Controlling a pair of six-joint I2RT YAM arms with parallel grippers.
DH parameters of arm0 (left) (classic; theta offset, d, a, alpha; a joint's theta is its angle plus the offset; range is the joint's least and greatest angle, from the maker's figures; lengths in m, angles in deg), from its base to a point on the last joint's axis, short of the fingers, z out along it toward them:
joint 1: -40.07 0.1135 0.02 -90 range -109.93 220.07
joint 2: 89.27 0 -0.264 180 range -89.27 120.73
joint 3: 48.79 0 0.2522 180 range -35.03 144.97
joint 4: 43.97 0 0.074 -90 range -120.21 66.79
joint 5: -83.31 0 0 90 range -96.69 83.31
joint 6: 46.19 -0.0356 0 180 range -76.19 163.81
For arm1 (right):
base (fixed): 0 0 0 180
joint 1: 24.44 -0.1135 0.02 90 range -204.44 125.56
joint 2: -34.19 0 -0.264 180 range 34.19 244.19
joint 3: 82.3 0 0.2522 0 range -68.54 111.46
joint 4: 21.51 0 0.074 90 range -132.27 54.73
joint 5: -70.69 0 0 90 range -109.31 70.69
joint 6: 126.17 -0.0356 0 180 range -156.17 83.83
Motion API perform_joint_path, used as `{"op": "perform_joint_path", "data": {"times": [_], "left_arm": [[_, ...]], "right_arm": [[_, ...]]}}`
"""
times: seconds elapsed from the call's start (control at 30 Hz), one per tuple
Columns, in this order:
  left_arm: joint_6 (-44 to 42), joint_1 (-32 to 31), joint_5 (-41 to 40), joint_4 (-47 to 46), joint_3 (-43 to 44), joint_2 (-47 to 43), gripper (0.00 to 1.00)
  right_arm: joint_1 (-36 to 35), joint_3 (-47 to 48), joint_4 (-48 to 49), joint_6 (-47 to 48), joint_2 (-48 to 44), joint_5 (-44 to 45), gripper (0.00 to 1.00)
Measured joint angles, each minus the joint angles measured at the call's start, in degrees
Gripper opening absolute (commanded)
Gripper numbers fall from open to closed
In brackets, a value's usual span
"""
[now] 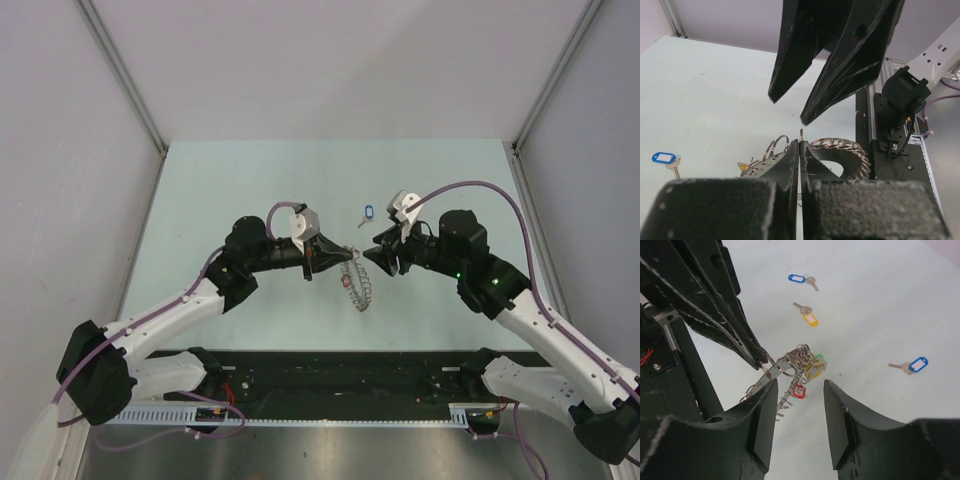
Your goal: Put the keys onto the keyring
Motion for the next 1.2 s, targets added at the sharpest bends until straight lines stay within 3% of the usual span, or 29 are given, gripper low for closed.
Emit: {"op": "perform_joint_path", "data": {"times": [0.57,0.9,1.2], "left_arm": [[0.0,0.0,3.1,-1.1,0.0,-0.6,0.00],[0.0,0.0,4.0,-1.1,0.0,-0.6,0.00],[-0.6,0.0,3.0,2.1,0.4,-0.5,0.00]], "right_arm": [[1.7,-2.5,7.7,-2.8,5.5,-3.8,0.49],[8.0,-2.5,10.6,-8.8,5.5,4.0,0.49],[8.3,-2.6,7.8,-5.9,-1.5,-8.3,0.48]]}}
